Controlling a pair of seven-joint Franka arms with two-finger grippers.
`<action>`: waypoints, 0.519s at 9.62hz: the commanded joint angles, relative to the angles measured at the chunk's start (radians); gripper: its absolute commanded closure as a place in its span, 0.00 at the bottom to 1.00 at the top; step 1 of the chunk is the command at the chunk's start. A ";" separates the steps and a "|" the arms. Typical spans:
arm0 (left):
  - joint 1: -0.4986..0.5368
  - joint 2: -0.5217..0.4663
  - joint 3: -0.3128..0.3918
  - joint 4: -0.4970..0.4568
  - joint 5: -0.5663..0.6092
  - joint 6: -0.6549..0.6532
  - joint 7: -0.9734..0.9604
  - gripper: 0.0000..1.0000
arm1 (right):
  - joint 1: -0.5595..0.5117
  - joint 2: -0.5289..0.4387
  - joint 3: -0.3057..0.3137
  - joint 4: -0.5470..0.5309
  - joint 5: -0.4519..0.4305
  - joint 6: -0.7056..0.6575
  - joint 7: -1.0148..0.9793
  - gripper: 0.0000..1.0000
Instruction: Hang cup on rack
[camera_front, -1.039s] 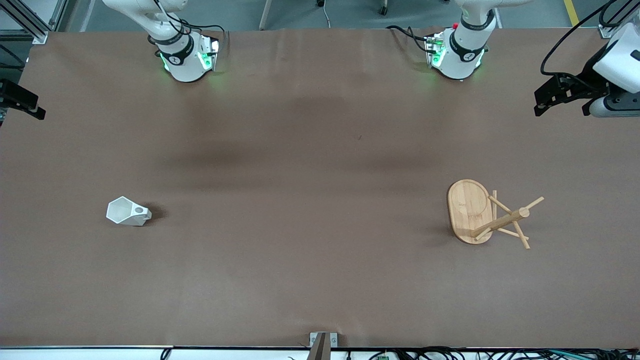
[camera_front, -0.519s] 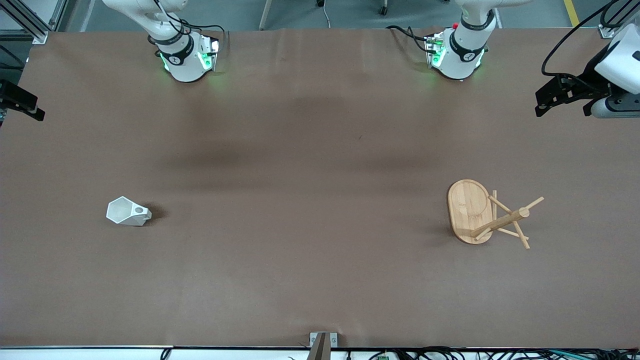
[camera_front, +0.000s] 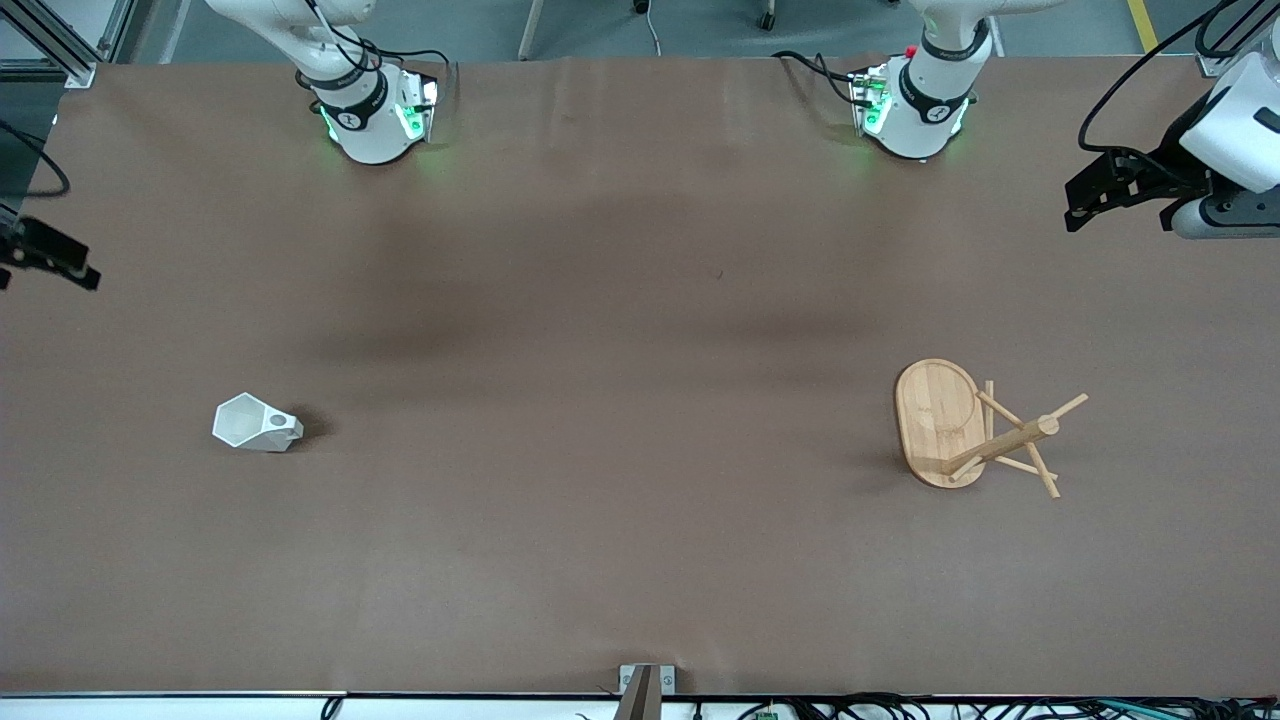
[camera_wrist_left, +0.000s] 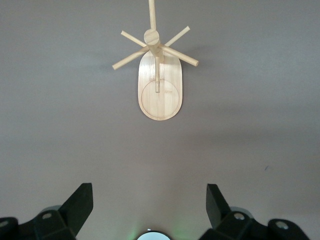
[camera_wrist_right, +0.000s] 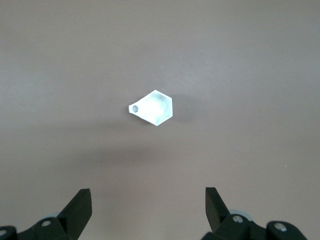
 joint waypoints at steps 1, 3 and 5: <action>0.005 0.023 0.000 0.001 -0.012 -0.021 0.005 0.00 | -0.015 0.059 -0.001 -0.079 -0.006 0.130 -0.033 0.00; 0.007 0.023 0.000 0.001 -0.012 -0.021 0.005 0.00 | -0.030 0.172 -0.001 -0.080 -0.004 0.211 -0.057 0.03; 0.007 0.023 0.003 0.002 -0.012 -0.038 0.005 0.00 | -0.045 0.256 -0.001 -0.080 0.003 0.286 -0.076 0.04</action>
